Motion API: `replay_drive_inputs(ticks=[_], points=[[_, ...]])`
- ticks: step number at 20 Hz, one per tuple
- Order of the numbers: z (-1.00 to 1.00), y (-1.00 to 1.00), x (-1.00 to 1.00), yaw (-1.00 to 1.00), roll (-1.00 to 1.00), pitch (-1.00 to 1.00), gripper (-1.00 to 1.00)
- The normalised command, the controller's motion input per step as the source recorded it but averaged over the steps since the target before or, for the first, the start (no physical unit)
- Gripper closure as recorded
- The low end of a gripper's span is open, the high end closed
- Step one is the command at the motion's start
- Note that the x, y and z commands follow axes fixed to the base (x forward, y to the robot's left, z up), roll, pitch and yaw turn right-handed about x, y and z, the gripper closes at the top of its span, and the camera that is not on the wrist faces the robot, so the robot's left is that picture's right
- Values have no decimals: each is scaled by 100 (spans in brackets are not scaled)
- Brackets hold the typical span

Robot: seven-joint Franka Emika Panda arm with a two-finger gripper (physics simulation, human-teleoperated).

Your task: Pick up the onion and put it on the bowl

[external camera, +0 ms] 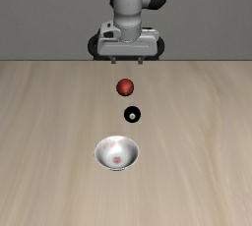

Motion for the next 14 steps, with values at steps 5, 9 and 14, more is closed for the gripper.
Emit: replay_drive_inputs(ticks=[5,9,14], points=[[-100,0,0,0,0,0,-100],[-75,0,25,0,0,0,-100],[-20,0,0,0,0,0,100]])
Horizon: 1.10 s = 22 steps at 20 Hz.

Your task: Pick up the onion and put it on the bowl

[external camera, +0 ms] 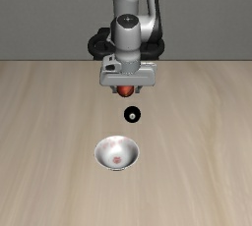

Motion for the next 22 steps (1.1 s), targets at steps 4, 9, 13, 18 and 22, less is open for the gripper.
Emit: replay_drive_inputs(ticks=[4,9,13,18,22], points=[[0,0,0,0,0,0,100],[0,0,0,0,0,0,100],[100,0,0,0,0,0,100],[100,0,0,0,0,0,100],[25,0,75,0,0,0,100]])
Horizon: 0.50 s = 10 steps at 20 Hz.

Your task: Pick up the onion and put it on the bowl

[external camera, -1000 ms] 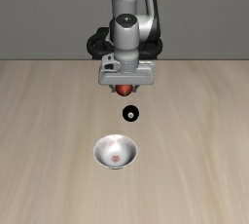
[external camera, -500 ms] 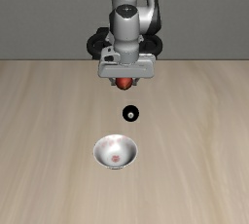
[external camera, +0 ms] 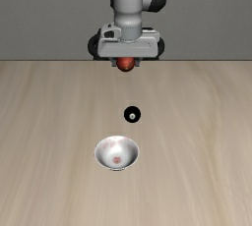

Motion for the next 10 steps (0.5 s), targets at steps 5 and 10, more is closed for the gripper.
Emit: replay_drive_inputs(ticks=[5,10], points=[[0,0,100,0,0,0,100],[0,0,100,0,0,0,100]])
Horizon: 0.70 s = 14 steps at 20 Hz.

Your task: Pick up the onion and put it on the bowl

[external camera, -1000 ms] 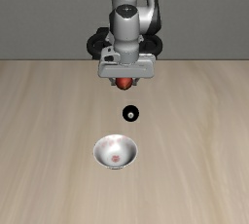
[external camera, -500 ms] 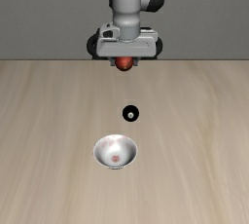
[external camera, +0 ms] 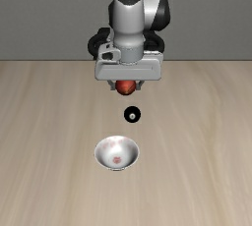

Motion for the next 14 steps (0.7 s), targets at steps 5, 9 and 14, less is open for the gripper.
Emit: replay_drive_inputs(ticks=[5,9,14], points=[[0,0,100,0,0,0,100],[0,0,100,0,0,0,100],[0,-20,80,0,0,0,100]])
